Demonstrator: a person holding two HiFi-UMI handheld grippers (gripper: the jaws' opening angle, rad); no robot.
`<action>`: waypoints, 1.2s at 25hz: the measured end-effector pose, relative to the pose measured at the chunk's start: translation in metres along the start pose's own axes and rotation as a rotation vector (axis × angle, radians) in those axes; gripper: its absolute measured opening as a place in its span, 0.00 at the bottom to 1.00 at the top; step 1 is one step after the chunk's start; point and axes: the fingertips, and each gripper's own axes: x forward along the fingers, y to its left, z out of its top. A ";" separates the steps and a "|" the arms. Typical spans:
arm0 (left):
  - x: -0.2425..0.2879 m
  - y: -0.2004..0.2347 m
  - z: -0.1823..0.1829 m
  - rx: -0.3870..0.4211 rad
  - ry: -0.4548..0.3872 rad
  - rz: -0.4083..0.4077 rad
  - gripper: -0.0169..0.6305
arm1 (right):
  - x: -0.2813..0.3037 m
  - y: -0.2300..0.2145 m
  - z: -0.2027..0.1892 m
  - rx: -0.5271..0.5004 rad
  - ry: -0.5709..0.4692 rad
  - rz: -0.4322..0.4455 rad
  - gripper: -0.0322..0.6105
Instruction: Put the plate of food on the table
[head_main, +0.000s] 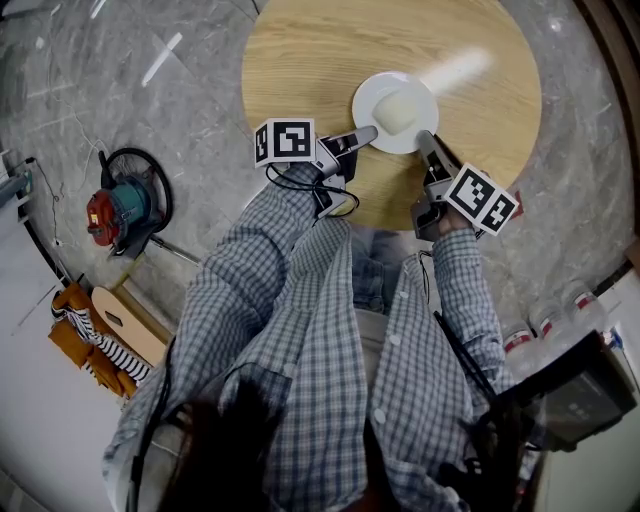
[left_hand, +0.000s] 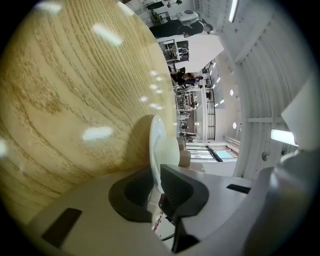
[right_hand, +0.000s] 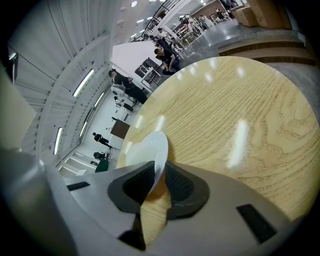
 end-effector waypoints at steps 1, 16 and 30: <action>0.000 0.000 -0.002 -0.003 0.014 -0.005 0.08 | 0.000 0.000 0.000 -0.001 0.000 -0.002 0.16; -0.002 0.005 -0.016 -0.031 0.068 -0.008 0.20 | 0.010 0.001 0.001 -0.181 0.027 -0.073 0.15; 0.003 0.005 -0.019 -0.033 0.087 0.007 0.20 | 0.016 0.003 0.008 -0.685 0.044 -0.257 0.17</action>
